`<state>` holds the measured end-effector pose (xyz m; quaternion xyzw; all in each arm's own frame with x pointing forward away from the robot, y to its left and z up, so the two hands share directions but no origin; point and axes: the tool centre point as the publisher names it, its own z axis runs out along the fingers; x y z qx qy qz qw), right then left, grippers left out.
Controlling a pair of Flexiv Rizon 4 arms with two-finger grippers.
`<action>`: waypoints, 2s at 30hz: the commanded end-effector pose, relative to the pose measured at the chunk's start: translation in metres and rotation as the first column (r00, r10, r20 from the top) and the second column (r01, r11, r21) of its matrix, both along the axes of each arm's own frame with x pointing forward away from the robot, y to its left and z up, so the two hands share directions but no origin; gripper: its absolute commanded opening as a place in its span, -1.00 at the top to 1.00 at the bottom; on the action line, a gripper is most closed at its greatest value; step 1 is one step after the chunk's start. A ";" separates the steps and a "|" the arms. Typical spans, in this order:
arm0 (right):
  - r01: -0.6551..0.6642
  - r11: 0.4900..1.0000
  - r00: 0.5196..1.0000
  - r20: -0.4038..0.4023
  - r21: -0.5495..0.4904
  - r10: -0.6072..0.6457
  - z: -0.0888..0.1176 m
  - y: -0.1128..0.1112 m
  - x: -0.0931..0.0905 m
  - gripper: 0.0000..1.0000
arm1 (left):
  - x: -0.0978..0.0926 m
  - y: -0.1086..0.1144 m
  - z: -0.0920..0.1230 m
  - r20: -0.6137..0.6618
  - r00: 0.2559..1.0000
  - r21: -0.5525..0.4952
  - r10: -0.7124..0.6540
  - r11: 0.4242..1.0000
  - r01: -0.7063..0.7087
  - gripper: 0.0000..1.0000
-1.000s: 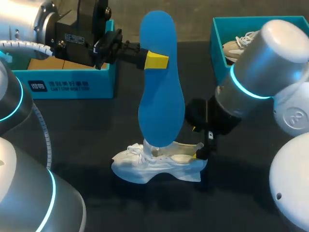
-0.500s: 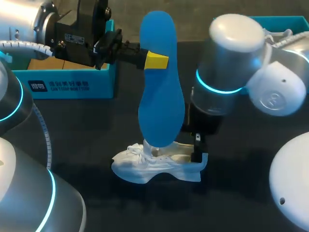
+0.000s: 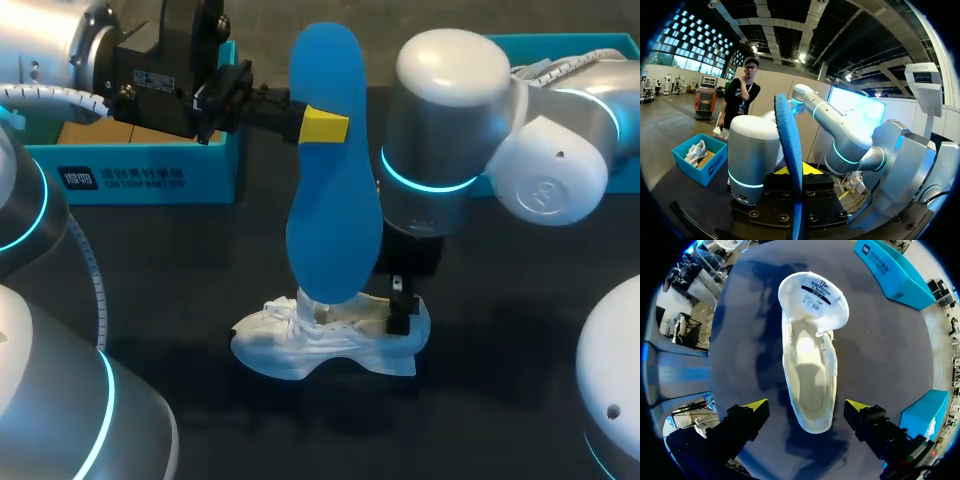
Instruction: Take the shoe out of the shoebox, open the shoe tongue, remove and reinsert the insole, then place the shoe into the shoebox
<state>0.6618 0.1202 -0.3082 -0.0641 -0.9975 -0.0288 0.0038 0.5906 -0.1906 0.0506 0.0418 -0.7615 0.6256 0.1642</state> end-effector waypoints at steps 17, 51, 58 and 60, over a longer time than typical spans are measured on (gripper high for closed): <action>-0.043 0.998 0.998 0.038 0.050 0.041 -0.007 0.030 0.031 -1.00 | 0.001 -0.001 0.000 0.000 1.000 0.002 -0.002 1.000 0.002 1.00; -0.055 0.995 0.998 0.036 0.078 0.052 -0.070 0.057 0.044 0.68 | 0.001 -0.001 0.000 0.000 1.000 0.002 -0.002 1.000 0.002 1.00; -0.053 0.997 0.998 0.017 0.056 0.052 -0.073 0.056 0.041 1.00 | 0.001 -0.001 0.000 0.000 1.000 0.002 -0.002 1.000 0.002 1.00; -0.053 0.998 0.998 0.017 0.045 0.052 -0.072 0.055 0.040 1.00 | 0.001 -0.001 0.000 0.000 1.000 0.002 -0.002 1.000 0.002 1.00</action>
